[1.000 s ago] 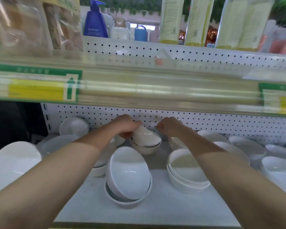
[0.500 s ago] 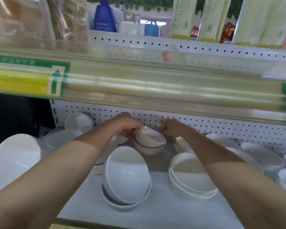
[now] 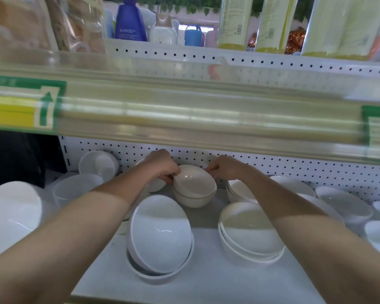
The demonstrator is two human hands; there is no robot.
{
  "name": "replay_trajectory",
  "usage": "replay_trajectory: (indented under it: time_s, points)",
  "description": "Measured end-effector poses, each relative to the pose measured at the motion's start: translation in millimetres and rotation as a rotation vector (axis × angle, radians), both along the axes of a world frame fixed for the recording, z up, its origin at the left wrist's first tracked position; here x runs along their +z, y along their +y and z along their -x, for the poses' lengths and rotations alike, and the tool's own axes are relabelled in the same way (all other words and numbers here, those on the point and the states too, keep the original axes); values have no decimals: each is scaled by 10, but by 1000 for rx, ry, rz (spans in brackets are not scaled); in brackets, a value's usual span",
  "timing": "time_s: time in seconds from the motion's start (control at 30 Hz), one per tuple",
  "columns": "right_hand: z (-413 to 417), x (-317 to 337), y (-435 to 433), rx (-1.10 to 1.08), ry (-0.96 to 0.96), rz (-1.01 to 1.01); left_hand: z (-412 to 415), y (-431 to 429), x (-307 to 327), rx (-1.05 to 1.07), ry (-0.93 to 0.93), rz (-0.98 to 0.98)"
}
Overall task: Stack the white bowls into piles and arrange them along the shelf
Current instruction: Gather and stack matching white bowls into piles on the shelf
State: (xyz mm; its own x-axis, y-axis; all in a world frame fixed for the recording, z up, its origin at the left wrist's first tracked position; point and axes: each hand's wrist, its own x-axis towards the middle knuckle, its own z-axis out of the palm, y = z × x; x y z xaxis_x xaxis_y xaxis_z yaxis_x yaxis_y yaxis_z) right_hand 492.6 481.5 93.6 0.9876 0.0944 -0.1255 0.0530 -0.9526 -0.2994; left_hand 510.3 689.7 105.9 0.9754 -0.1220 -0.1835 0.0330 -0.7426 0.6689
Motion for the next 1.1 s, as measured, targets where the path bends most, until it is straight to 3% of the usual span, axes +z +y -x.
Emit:
replay_trajectory:
  time_s: [0.4, 0.63, 0.77, 0.9, 1.1]
  points:
    - [34, 21, 15, -6, -38, -44, -37, -42, -11, -38, -20, -268]
    - [16, -13, 3, -14, -42, -10, -27, -9, -6, -83, 45, -145]
    - [28, 54, 24, -12, -51, 43, 88, 125, 72, -188, -127, -252]
    - [-43, 80, 72, -41, -179, 85, 302, 325, 257, -201, -350, -224]
    - [131, 137, 349, 36, -323, 48, 544, 620, 259, -198, -487, -188]
